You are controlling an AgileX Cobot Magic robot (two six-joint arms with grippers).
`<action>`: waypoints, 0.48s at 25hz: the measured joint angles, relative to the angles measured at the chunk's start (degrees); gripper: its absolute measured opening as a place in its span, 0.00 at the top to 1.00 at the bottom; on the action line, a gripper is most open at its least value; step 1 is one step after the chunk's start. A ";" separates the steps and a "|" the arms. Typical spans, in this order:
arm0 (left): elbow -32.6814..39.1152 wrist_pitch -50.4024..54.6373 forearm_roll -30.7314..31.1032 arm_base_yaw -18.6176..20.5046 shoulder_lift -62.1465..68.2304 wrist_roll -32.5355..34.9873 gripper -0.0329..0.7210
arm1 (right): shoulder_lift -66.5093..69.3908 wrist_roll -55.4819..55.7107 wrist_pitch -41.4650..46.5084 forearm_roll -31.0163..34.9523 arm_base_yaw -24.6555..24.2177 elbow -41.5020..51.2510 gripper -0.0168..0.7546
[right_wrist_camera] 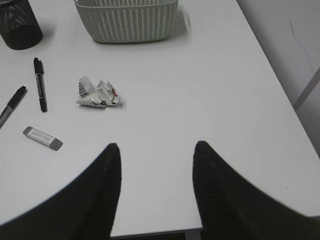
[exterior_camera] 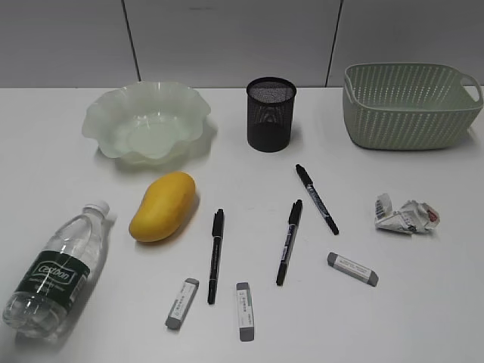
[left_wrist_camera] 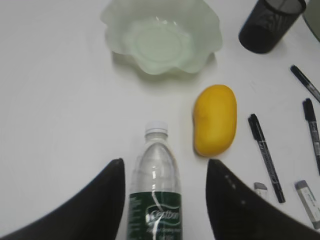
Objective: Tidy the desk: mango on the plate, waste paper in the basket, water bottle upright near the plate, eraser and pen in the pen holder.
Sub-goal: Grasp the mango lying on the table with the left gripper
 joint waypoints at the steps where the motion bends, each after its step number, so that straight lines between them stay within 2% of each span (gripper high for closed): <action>1: -1.48 -1.55 -3.04 -1.05 7.27 3.09 0.43 | 0.00 0.00 0.00 0.00 0.00 0.00 0.48; 3: -5.02 -3.37 -4.62 -4.76 17.39 6.56 0.41 | 0.00 0.00 0.00 0.00 0.00 0.00 0.48; 5: -10.05 -4.45 -3.05 -9.27 26.57 7.79 0.38 | 0.00 0.00 0.00 0.00 0.00 0.00 0.48; 8: -17.54 -4.92 -2.12 -14.75 39.89 8.11 0.26 | 0.00 0.00 0.00 0.00 0.00 0.00 0.48; 10: -22.30 -4.80 -2.10 -16.68 46.68 7.12 0.20 | 0.00 0.00 0.00 0.00 0.00 0.00 0.48; 12: -26.97 -4.29 -2.10 -17.07 52.80 6.49 0.17 | 0.00 0.00 0.00 0.00 0.00 0.00 0.48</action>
